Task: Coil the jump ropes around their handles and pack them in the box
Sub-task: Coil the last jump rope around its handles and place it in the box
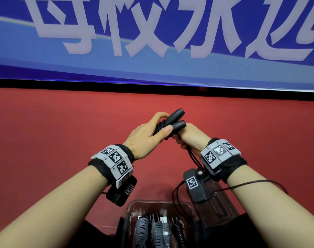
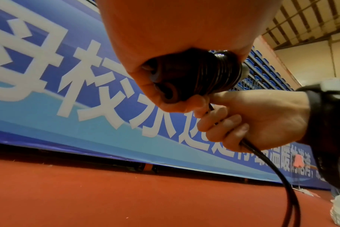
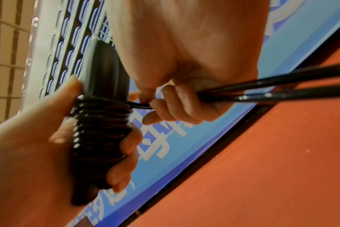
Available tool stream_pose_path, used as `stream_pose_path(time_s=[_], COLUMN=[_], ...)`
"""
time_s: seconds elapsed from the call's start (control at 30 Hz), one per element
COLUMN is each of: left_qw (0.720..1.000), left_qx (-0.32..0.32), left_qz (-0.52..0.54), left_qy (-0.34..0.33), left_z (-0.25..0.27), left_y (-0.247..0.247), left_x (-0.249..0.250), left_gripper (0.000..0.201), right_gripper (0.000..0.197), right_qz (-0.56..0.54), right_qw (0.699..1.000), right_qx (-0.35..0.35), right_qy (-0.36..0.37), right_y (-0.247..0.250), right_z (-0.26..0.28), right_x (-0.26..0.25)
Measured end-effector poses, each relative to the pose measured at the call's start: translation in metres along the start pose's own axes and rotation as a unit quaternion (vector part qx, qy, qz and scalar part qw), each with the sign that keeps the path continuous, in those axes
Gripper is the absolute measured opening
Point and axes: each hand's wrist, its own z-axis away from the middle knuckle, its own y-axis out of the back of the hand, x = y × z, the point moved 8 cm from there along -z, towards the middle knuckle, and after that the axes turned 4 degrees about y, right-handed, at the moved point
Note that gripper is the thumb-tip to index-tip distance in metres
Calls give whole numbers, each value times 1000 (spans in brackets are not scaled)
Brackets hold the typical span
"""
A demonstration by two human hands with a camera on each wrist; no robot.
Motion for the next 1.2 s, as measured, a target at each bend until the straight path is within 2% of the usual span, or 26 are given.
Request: stream_pose_path(time_s=[0.17,0.3,0.4,0.57,0.7,0.77,0.93,1.07,1.2], left_qw=[996,980,969,961,954,950,937,949,972], left_qx=[65,136,160,136,127,118,61,25,-42], left_qz=[6,47,38,-79,-164,-182,-222,-226,-173], left_qy=[56,135,184,226,216,226,261,216,150], left_z=[-5,-7,-7,-3,0,0,0,-2,3], left_y=[11,28,39,40,42,42,30,24,10], left_x=[-17,-37,-50,-57,-47,-48,-60,-52,-30], left_gripper=[40,51,59,57,50,49,50,61,71], right_gripper=[30,23,26,25,23,24,23,25,30], right_qz=[50,105,209,325,347,339,330,249,166], right_qw=[997,988,967,923,904,904,911,936,956], right_qx=[4,-53,-40,46,124,126,55,48,57], right_qy=[56,97,138,200,216,230,242,243,236], right_y=[-11,-28,-22,-5,8,8,-10,-3,9], right_z=[-1,3,7,12,16,19,24,20,17], right_x=[-14,-20,-28,-42,-52,-56,-59,-62,-60])
